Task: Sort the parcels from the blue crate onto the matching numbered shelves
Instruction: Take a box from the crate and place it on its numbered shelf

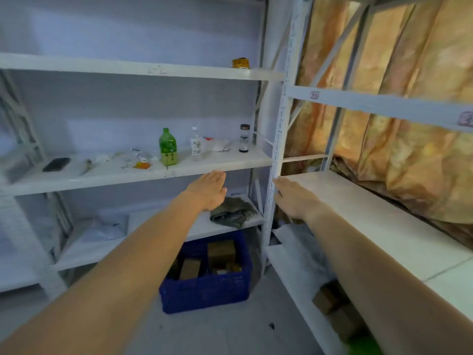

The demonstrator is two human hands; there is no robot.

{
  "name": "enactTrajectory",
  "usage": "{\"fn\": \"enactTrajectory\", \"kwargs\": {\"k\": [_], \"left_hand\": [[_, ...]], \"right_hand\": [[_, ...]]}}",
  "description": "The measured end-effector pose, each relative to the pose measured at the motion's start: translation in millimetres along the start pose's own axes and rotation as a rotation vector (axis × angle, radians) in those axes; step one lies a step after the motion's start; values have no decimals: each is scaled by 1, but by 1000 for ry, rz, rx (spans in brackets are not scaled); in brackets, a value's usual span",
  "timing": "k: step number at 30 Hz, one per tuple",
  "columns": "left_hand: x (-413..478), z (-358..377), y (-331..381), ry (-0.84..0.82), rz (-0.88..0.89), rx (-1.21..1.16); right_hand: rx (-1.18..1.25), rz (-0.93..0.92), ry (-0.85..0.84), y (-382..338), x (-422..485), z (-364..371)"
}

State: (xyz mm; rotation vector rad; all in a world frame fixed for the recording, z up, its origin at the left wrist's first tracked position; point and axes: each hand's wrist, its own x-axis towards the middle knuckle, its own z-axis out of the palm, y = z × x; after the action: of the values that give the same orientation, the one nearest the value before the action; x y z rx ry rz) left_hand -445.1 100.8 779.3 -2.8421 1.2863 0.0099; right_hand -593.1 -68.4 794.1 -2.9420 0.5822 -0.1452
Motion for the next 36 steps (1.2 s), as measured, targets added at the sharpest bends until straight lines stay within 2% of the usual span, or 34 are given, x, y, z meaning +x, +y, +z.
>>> {"fn": "enactTrajectory", "kwargs": {"k": [5,10,15,17,20,24,27,32,36], "left_hand": [[15,42,-116,-63,-147,-74],[65,87,-190,-88,-183,-80],[129,179,-250,-190,-260,-124],[162,218,-269,-248,-296,-153],[219,258,-287,-321,-300,-186],[280,304,-307,-329,-273,-238],[303,357,-314,-398,-244,-258],[342,492,-313,-554,-262,-367],[381,613,-302,-659,-137,-384]], "right_hand": [[-19,-79,-230,-29,71,82],[-3,-96,-359,-35,174,151],[6,-163,-468,-48,297,232],[16,-213,-561,-54,339,273],[-8,-239,-728,-45,392,329],[-26,-174,-802,-35,452,394],[-11,-206,-899,-32,470,448],[-64,-257,-853,-4,502,578],[-119,-312,-819,18,538,691]]}}
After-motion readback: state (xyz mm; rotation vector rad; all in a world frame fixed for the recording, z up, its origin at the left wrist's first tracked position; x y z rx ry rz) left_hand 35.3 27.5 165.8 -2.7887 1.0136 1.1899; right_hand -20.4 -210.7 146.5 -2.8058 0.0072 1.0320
